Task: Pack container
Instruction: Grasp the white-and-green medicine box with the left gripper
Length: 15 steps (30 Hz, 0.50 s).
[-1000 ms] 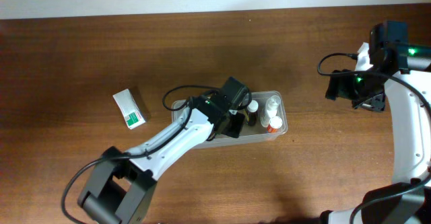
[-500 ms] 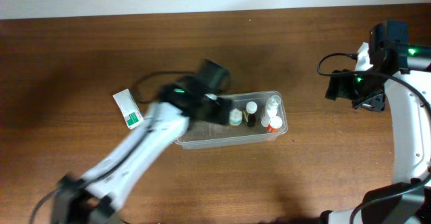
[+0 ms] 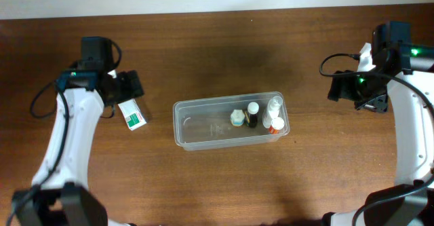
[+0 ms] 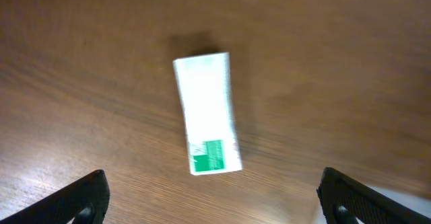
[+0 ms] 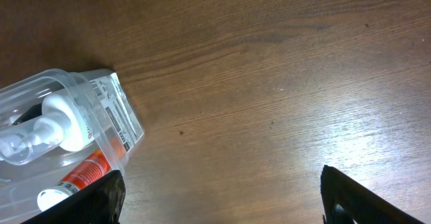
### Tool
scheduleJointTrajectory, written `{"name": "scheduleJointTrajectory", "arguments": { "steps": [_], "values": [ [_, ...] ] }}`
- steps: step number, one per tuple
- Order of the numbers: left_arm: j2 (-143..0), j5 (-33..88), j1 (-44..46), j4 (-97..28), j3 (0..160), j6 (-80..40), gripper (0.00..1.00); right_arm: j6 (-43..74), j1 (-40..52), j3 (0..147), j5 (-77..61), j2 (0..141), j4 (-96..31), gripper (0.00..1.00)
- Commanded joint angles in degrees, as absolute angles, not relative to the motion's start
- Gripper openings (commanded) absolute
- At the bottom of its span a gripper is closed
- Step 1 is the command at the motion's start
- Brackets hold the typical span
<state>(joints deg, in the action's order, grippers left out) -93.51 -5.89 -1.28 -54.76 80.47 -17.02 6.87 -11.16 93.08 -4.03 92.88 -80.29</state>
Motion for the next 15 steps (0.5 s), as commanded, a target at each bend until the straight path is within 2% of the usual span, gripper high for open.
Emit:
{"name": "scheduleJointTrajectory", "arguments": {
  "steps": [1,13,15],
  "values": [
    [-101.6,-0.4,-5.5,-54.7,79.5,-17.8,0.99,6.4,-11.3,92.7,-4.3,92.7,-80.1,0.84],
    [-117.5,2.8,-6.3,-51.5,79.5,-17.8,0.99,6.4,-11.3,92.7,-4.3,92.7,-80.1,0.84],
    [-117.8,2.6,-6.3,-51.7,79.5,-17.7,0.92,6.4,-11.3,92.7,-4.3,92.7,-80.1,0.84]
  ]
}}
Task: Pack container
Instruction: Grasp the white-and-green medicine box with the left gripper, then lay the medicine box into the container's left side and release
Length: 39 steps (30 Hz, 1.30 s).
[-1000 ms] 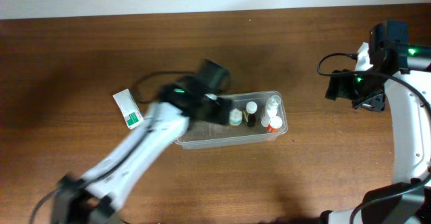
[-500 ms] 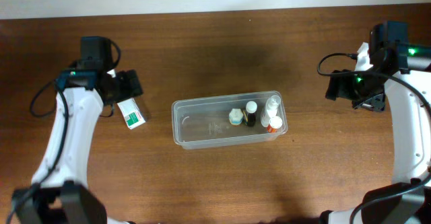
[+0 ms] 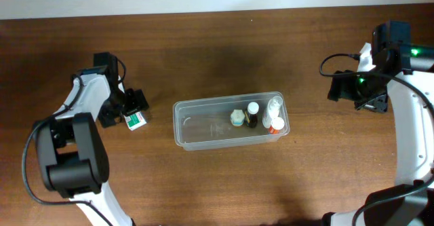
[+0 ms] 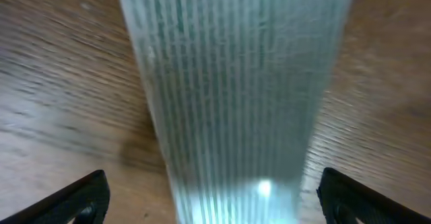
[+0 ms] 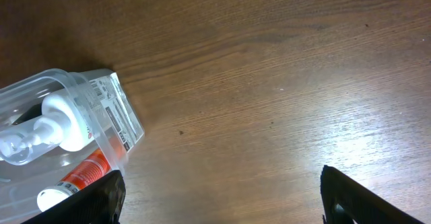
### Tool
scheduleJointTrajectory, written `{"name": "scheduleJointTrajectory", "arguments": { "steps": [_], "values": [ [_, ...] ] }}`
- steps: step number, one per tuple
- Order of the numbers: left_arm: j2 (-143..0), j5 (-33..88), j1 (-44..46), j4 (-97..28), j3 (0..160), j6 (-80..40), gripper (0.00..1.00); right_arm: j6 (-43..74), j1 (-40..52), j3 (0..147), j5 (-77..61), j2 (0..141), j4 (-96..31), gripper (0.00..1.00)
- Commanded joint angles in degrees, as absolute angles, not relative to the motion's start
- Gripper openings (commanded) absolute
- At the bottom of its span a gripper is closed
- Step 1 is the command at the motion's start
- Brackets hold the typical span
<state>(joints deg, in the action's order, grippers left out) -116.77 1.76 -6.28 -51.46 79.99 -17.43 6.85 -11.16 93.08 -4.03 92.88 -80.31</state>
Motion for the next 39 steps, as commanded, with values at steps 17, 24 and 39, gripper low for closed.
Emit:
{"name": "scheduleJointTrajectory", "arguments": {
  "steps": [17,24,39],
  "values": [
    [-107.7,0.0,-3.8,-57.8,83.6,-15.5,0.46,6.4,-11.3,92.7,-4.3,92.7,-80.1,0.84],
    [-91.6,-0.2,7.4,-58.2,84.2,-6.4,0.46,6.4,-11.3,92.7,-4.3,92.7,-80.1,0.84],
    [-93.7,-4.6,34.5,-56.7,78.4,16.6,0.47,6.4,-11.3,92.7,-4.3,92.7,-80.1,0.84]
  ]
}}
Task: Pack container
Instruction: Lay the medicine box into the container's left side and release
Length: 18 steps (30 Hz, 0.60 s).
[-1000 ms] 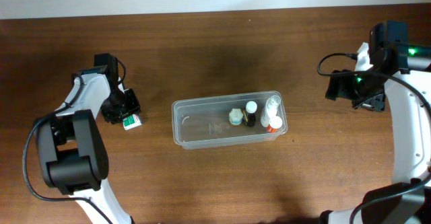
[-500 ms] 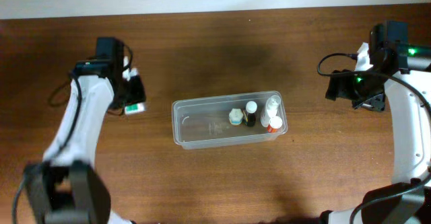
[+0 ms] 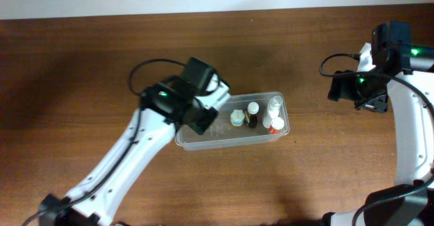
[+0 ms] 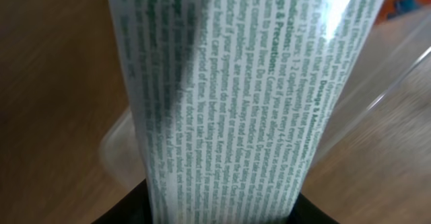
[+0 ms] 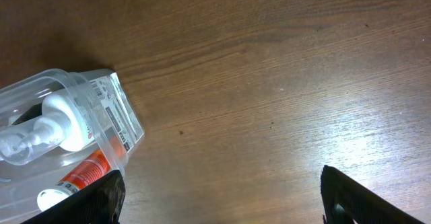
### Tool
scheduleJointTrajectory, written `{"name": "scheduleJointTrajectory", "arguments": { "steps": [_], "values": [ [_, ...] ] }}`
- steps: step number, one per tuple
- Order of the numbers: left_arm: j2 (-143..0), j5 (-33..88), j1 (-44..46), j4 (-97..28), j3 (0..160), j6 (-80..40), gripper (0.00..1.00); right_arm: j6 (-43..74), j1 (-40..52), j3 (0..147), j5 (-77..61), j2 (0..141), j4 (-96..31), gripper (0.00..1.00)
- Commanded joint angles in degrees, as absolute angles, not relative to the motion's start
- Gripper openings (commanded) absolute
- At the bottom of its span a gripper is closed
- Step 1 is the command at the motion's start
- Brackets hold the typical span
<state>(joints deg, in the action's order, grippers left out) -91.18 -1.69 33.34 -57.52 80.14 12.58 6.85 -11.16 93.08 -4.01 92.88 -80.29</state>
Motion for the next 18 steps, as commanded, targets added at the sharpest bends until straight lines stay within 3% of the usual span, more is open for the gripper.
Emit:
{"name": "scheduleJointTrajectory", "arguments": {
  "steps": [1,8,13,18],
  "values": [
    [-95.0,-4.4,34.8,-56.4,78.3,16.6,0.47,6.4,-11.3,92.7,-4.3,92.7,-80.1,0.84],
    [-101.3,-4.4,34.9,-55.6,78.3,16.6,0.55,6.4,-11.3,92.7,-4.3,92.7,-80.1,0.84],
    [-100.3,-4.8,34.9,-54.5,79.6,15.7,0.82,6.3,-11.3,92.7,-4.3,92.7,-80.1,0.85],
    [-94.4,-12.1,33.4,-54.7,82.0,7.1,0.87,5.4,-11.1,92.7,-5.2,92.7,-79.4,0.84]
  ]
}}
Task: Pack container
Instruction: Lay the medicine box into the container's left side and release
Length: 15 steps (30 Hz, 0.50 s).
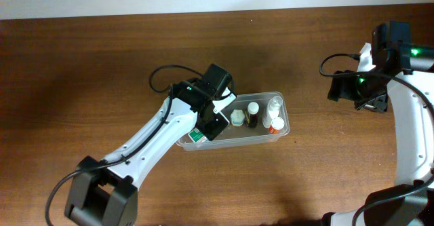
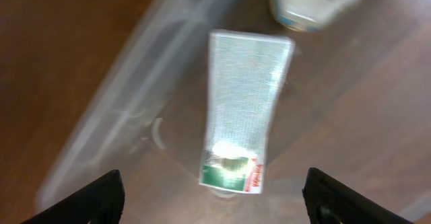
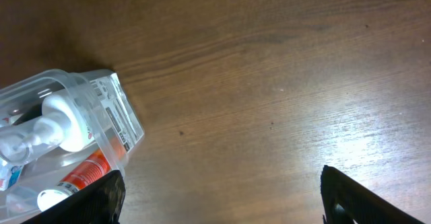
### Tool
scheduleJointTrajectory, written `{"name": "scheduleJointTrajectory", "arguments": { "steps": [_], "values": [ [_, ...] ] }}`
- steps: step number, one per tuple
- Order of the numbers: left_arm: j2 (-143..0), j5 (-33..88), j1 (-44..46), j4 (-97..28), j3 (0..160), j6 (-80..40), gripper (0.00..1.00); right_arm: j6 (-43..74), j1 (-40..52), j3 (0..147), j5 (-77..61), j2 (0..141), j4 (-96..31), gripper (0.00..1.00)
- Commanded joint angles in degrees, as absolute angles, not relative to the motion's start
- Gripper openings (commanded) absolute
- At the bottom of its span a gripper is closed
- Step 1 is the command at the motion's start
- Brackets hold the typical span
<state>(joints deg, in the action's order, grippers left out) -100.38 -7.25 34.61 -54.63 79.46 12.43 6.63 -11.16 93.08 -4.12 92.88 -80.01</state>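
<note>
The clear plastic container point(image 1: 271, 96) stands mid-table. A white medicine box with a green end point(image 1: 198, 136) lies flat on the floor of its left half. In the left wrist view the box point(image 2: 246, 109) lies free below my left gripper point(image 2: 215, 207), which is open with nothing between its fingers. Seen from overhead, the left gripper point(image 1: 215, 119) hovers over the container's middle. My right gripper point(image 1: 357, 90) is open over bare wood to the right of the container, and in the right wrist view point(image 3: 222, 207) it is also empty.
The container's right half holds a white jar point(image 1: 237, 118), a dark bottle point(image 1: 252, 114), a pump bottle point(image 1: 274, 106) and an orange tube point(image 1: 277, 125). The right wrist view shows the container's corner point(image 3: 114, 109) at its left edge. A pale wall edge runs along the table's far side.
The left gripper was shut on the medicine box above the container's left part. Now the box lies inside the container and the gripper is open above it. The right arm is unchanged.
The box lay on the table left of the container with my open left gripper above it. Then the gripper was down around the box. Later it held the box over the container. Now the box lies inside, released. The right arm stayed still throughout.
</note>
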Motion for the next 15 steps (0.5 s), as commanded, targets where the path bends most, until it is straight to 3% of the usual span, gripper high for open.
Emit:
{"name": "scheduleJointTrajectory", "arguments": {
  "steps": [1,2,4,8,15],
  "values": [
    [-92.4,-12.6,32.3,-54.5,82.0,5.7,0.87,4.4,-10.7,92.7,-6.2,92.7,-79.0,0.85],
    [-90.8,-12.5,31.3,-54.4,82.0,4.9,0.87,3.7,-10.3,92.8,-6.9,92.6,-78.5,0.86],
    [-87.1,-12.5,27.9,-53.9,82.0,2.1,0.99,3.1,-8.6,92.9,-7.3,92.4,-76.8,0.90],
    [-81.6,-12.5,18.5,-52.4,82.0,-2.3,0.99,1.7,-3.7,92.9,-6.4,92.2,-71.2,1.00],
    [-80.0,-8.2,1.4,-56.6,82.0,-2.2,0.99,2.6,0.4,92.9,-5.6,92.0,-64.7,0.98]
  ]
}}
